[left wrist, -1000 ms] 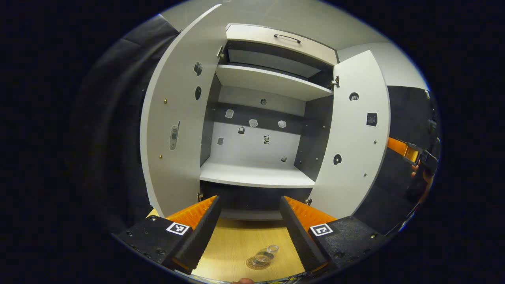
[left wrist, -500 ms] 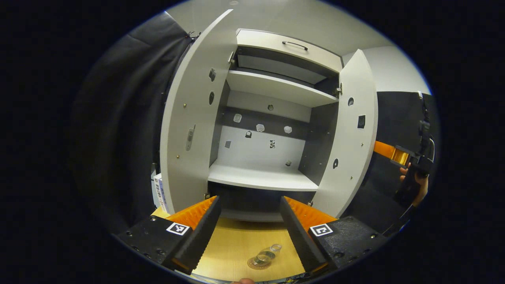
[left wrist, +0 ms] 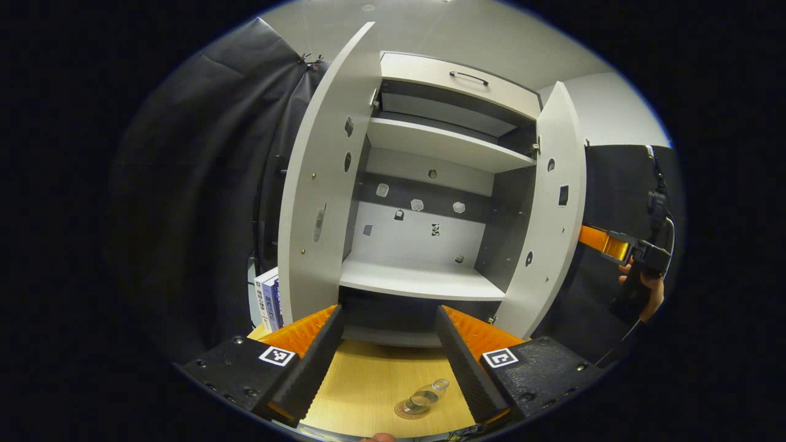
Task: Grasp the bottle in the cabinet with the left hand and place it on the coaster, then close the right door with the right hand and the left door with the left hand.
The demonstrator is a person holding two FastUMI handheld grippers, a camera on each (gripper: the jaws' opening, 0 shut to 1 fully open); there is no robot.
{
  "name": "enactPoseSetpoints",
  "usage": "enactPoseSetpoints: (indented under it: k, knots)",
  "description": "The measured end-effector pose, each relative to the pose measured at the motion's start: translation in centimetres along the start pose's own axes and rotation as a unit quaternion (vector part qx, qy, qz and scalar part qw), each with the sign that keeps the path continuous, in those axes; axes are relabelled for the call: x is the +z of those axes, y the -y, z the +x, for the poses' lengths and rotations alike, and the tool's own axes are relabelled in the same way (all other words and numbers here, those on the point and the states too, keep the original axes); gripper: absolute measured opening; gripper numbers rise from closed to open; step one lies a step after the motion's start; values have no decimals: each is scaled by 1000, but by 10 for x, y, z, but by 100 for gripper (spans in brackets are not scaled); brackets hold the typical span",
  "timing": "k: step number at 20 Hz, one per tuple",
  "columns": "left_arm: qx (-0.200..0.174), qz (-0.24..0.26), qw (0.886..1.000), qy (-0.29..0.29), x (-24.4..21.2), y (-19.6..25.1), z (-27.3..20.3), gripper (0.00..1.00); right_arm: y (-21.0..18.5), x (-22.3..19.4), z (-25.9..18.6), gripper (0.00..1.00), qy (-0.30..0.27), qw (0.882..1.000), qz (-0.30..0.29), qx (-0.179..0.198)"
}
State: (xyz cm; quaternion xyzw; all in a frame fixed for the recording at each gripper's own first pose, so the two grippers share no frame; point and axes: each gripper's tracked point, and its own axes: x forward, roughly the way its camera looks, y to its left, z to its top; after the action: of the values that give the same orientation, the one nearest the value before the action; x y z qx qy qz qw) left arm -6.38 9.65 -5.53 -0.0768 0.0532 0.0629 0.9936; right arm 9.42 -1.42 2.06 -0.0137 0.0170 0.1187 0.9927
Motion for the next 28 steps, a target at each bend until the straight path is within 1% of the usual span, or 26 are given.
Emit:
enactPoseSetpoints:
  k: [1, 2, 3, 5, 7, 8, 9, 11, 13, 14, 16, 18, 23, 24, 25, 26, 27, 28]
  knots:
    - [1, 0, 1000, 0, 0, -1, -1, 95, -6, -1, 4, 96, -2, 1000, 4, 5]
    - [3, -1, 1000, 1, 1, -3, -2, 95, -11, -1, 9, 99, -3, 1000, 5, 10]
    - [7, -1, 1000, 1, 2, -7, -3, 95, -11, -1, 9, 96, 0, 1000, 6, 9]
    - [14, -2, 1000, -1, 0, -15, -9, 95, -22, -2, 21, 99, -1, 1000, 9, 17]
    - [25, -3, 1000, -1, 1, -26, -14, 95, -36, -8, 33, 98, -12, 999, 29, 27]
    - [33, -2, 999, 0, 2, -32, -16, 95, -40, -10, 40, 100, -19, 998, 44, 32]
    - [41, -1, 999, 2, 4, -38, -19, 95, -45, -12, 47, 98, -26, 997, 58, 38]
    - [58, -2, 998, 7, 9, -50, -24, 95, -55, -16, 58, 99, -33, 996, 73, 46]
    - [72, -4, 997, 11, 11, -59, -28, 95, -64, -15, 69, 97, -28, 997, 64, 43]
    - [79, -4, 997, 12, 13, -66, -29, 95, -69, -14, 74, 99, -24, 997, 54, 39]
    - [92, -5, 996, 13, 14, -81, -34, 95, -74, -12, 83, 97, -17, 999, 40, 31]
    - [100, -7, 995, 13, 13, -88, -36, 95, -80, -14, 89, 99, -15, 999, 37, 29]
    - [107, -10, 994, 12, 12, -101, -31, 95, -89, -17, 108, 99, -18, 998, 46, 28]
    - [107, -10, 994, 13, 13, -103, -29, 90, -91, -17, 111, 99, -17, 998, 47, 27]
    - [108, -11, 994, 13, 13, -105, -27, 95, -93, -18, 115, 97, -17, 998, 48, 26]
    - [108, -12, 994, 14, 13, -106, -25, 90, -94, -19, 118, 98, -16, 998, 48, 24]
    - [109, -12, 994, 14, 14, -108, -24, 95, -96, -19, 120, 99, -16, 998, 49, 24]
    - [110, -11, 994, 14, 14, -110, -23, 95, -97, -20, 124, 99, -16, 998, 51, 23]
